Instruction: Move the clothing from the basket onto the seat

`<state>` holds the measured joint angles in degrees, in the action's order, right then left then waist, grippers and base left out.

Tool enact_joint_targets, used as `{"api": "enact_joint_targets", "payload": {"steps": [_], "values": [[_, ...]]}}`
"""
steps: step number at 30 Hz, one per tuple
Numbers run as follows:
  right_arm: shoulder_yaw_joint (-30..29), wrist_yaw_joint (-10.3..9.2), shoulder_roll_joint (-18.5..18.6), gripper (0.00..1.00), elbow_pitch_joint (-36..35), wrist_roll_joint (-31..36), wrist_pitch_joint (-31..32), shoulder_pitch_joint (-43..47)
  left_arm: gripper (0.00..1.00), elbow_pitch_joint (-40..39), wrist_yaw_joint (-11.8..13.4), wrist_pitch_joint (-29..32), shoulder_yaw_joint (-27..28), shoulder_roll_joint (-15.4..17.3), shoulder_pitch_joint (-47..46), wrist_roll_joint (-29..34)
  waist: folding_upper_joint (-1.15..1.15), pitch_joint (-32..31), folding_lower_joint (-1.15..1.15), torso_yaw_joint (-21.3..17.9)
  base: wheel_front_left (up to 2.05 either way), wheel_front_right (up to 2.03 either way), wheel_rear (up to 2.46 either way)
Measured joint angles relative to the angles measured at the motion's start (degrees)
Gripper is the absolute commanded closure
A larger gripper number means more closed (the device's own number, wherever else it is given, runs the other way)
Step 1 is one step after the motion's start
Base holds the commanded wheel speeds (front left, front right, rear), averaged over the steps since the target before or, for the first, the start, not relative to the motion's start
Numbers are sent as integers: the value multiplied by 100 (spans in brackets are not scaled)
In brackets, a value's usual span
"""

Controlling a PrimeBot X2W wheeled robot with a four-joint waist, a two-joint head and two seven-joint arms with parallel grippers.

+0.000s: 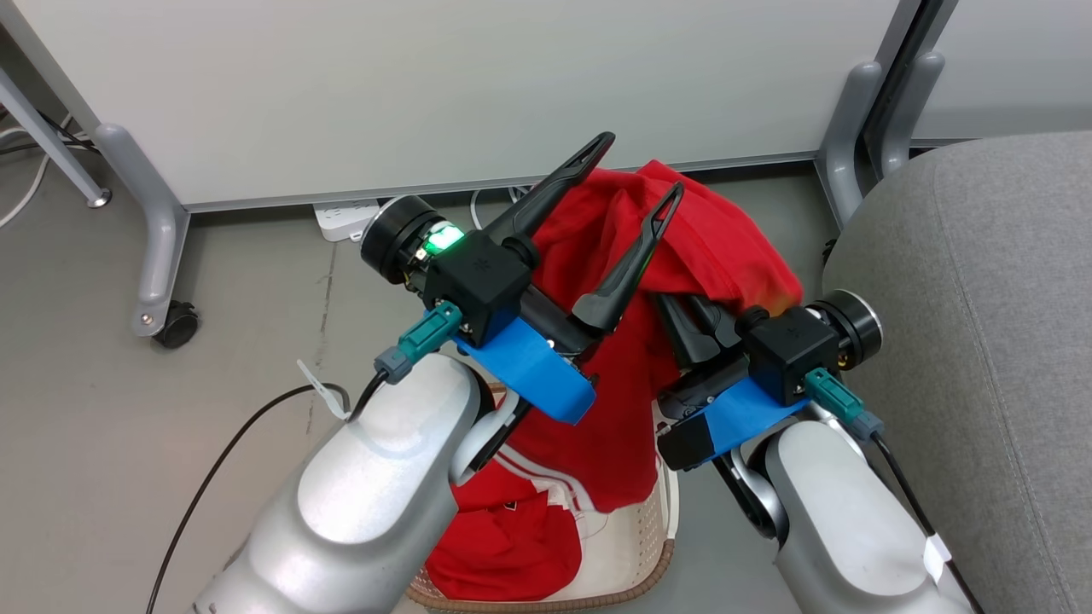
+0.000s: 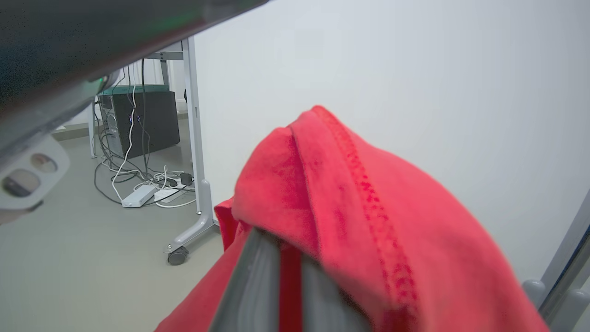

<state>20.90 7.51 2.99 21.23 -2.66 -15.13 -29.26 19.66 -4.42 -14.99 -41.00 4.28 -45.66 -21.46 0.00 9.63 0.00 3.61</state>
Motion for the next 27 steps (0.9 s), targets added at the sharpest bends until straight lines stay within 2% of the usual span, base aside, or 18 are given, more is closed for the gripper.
{"api": "enact_joint_targets", "payload": {"steps": [15,27], "values": [[-101,0,-1,100,-1,-41,0,21,0,-5,31,-1,3,33,0,9,0,85,0,-71,0,0,0],[-611,0,-9,100,-152,5,1,2,0,-19,57,-5,-32,88,-96,38,0,405,0,-373,0,0,0]]}}
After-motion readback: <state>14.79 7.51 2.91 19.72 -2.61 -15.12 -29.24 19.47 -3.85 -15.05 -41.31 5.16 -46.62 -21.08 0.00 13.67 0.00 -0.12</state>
